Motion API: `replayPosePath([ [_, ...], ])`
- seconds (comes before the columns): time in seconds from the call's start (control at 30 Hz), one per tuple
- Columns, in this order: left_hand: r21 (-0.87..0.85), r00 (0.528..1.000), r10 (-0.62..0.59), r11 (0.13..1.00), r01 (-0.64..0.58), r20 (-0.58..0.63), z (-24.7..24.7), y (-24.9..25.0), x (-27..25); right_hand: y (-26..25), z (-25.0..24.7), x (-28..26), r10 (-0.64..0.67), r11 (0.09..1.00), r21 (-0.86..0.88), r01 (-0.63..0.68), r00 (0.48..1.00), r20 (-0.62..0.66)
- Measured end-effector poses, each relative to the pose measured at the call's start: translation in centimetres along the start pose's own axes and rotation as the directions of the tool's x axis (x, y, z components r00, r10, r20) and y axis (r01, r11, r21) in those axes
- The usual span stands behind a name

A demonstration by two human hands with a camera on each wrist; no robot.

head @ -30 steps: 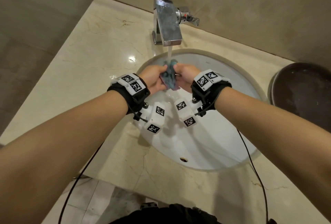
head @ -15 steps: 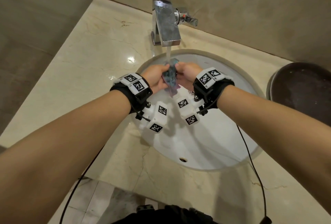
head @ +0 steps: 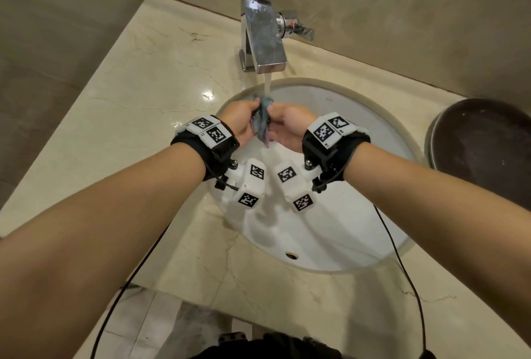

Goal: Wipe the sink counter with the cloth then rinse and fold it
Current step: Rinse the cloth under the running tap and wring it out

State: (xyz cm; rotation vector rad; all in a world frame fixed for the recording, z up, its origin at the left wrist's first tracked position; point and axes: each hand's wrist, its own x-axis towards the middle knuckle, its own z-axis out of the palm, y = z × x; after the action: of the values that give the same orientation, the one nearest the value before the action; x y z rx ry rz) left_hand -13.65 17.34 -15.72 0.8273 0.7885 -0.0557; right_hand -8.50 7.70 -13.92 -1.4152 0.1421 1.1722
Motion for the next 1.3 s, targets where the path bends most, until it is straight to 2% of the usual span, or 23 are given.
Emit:
replayPosePath([
  [0.2, 0.139, 0.997, -0.043, 0.990, 0.032, 0.070, 1.0, -0.4, -0.6, -0.8, -0.3, 1.3, 0.013, 0.991, 0.130, -0.003, 0.997, -0.079],
  [0.33, 0.058, 1.000, 0.027, 0.998, -0.027, 0.009, 0.3, 0.2, 0.3, -0.3, 0.2, 0.2, 0.002, 0.983, 0.181, -0.010, 0.999, 0.046],
  [0.4, 0.116, 0.999, 0.040, 0.992, -0.041, 0.013, 0.3, 0.3, 0.5, -0.6, 0.1, 0.3, -0.027, 0.977, 0.213, 0.011, 0.997, 0.073],
  [0.47, 0.215, 0.998, 0.015, 0.976, -0.027, 0.058, 0.8, 0.2, -0.1, -1.2, -0.3, 0.7, -0.029, 0.981, 0.195, 0.021, 0.999, 0.041],
  [0.57, 0.187, 0.990, -0.029, 0.982, 0.003, 0.139, 0.9, -0.3, -0.5, -1.3, -1.2, 1.5, -0.004, 0.985, 0.174, 0.007, 1.000, -0.017],
  [0.73, 0.107, 0.996, 0.044, 0.993, -0.052, 0.073, -0.5, 0.2, 0.4, -0.4, -0.7, 1.1, 0.044, 0.989, 0.136, -0.053, 0.997, 0.069],
  [0.9, 0.249, 0.987, -0.040, 0.969, 0.001, 0.155, 0.0, 0.0, -0.3, -0.7, -1.1, 2.1, -0.015, 0.995, 0.098, 0.022, 0.998, -0.068],
  [0.97, 0.291, 0.993, -0.024, 0.957, -0.011, 0.119, 0.0, 0.1, -0.3, -0.9, -1.7, 2.3, -0.036, 0.998, -0.065, 0.027, 0.991, -0.132],
  [1.07, 0.338, 0.997, 0.072, 0.939, -0.063, -0.015, -0.5, 0.8, 0.3, -1.1, -2.7, 2.3, -0.042, 0.966, -0.257, -0.010, 0.980, -0.194],
  [1.13, 0.349, 0.988, 0.116, 0.934, -0.075, -0.098, -0.9, 1.1, 0.6, -1.2, -3.2, 2.4, -0.042, 0.982, -0.190, 0.002, 0.977, -0.209],
  [1.2, 0.363, 0.983, 0.129, 0.929, -0.073, -0.131, -1.1, 1.2, 0.7, -1.2, -3.1, 2.2, -0.039, 0.997, -0.078, 0.025, 0.983, -0.181],
  [1.3, 0.353, 0.982, 0.118, 0.934, -0.059, -0.146, -1.1, 1.1, 0.6, -1.2, -2.7, 2.0, -0.060, 0.995, -0.092, 0.045, 0.986, -0.159],
])
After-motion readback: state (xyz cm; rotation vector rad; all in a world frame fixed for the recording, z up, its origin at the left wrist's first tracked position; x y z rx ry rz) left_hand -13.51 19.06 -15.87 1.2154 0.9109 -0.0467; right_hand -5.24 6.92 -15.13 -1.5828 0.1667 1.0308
